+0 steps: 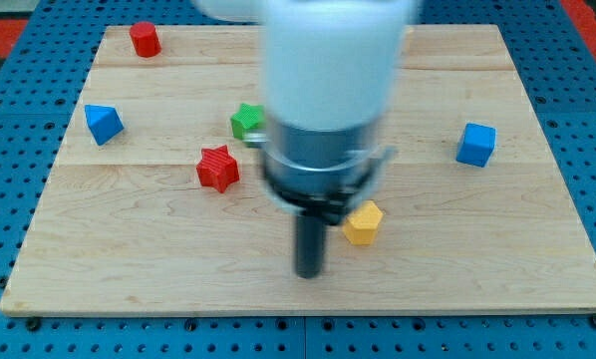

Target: Slide the green star closer to the red star

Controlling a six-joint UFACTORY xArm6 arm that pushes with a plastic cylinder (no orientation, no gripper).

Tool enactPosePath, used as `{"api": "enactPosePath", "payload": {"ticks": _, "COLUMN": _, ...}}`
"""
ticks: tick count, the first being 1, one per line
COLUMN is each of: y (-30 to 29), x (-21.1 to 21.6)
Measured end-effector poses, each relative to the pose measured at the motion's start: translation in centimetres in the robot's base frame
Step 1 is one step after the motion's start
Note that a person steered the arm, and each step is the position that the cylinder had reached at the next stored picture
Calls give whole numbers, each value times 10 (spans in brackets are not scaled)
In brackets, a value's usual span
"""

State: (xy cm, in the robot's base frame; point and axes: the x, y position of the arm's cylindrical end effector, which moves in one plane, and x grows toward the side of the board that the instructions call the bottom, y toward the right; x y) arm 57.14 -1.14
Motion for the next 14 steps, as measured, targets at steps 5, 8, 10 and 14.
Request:
{"api": "enactPosePath", "payload": {"ticks": 5, "y": 47, "x": -29}}
{"api": "enactPosePath", "payload": {"ticks": 8, "y": 68, "x": -87}}
{"api": "enactPosePath", "payload": {"ticks": 10, "y": 101, "x": -116}}
{"api": "enactPosePath", "payload": {"ticks": 14, "y": 115, "x": -169}}
